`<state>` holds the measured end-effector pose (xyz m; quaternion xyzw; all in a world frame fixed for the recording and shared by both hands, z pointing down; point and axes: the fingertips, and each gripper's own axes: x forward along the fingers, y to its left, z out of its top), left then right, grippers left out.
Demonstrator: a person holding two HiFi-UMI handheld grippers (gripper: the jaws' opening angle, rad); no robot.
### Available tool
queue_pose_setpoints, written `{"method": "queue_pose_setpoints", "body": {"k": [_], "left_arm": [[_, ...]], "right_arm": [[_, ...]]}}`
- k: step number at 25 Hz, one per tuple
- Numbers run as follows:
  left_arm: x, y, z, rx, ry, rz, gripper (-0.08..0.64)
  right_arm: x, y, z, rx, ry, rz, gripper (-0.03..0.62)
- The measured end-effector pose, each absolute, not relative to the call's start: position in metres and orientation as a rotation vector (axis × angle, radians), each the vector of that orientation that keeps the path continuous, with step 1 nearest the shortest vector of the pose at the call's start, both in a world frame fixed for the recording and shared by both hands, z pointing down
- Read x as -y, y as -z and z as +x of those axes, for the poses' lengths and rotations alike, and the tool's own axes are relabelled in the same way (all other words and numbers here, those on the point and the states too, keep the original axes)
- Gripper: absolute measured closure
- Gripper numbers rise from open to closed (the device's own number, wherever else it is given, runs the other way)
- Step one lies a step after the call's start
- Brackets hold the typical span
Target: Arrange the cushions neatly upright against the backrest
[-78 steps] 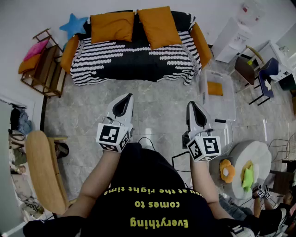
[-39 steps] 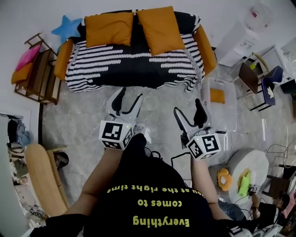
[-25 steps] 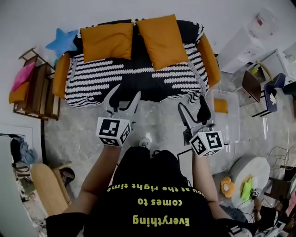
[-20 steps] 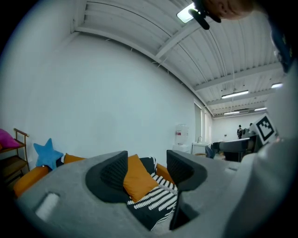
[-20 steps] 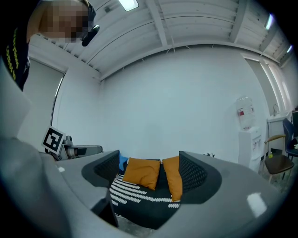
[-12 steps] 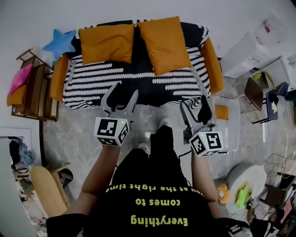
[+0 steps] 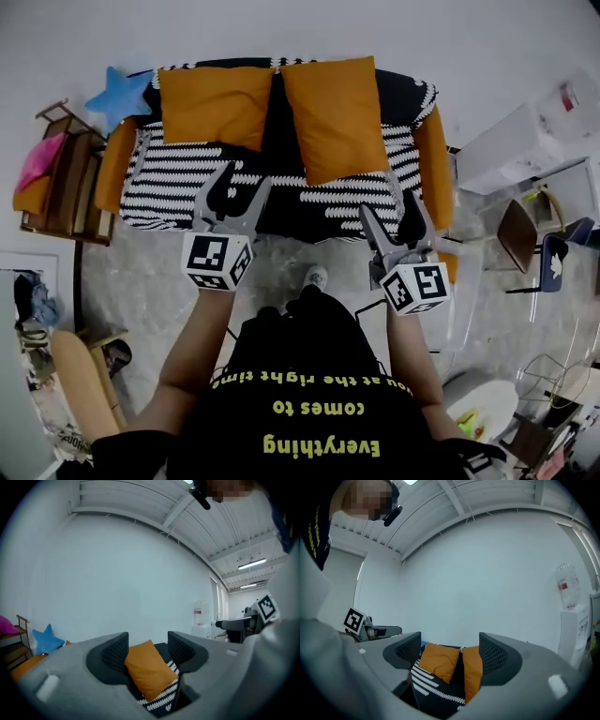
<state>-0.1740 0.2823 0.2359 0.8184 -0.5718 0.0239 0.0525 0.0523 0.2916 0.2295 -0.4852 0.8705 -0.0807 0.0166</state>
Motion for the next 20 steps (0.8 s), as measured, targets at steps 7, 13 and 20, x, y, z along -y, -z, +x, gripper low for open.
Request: {"method": "queue_pose_setpoints", "body": {"k": [7,13,20], "left_arm": [[-0.225,-0.255,-0.142,1.769,-0.108,2.426,0.301],[-0.184,-0.269,-0.144,1.774,-0.123,2.375,0.301],[-0.106,-0.279,-0.149,1.728,-0.114,2.399,0.301]], "right_arm": [[-0.216,-0.236,0.090,-2.745,0.293,-1.462,0.209],[-0.173,-0.248,0.089,-2.756,0.356,-1.456,0.209],[-0.106,-0.258,0.085,-2.716,0.363,-1.512,0.210]]}}
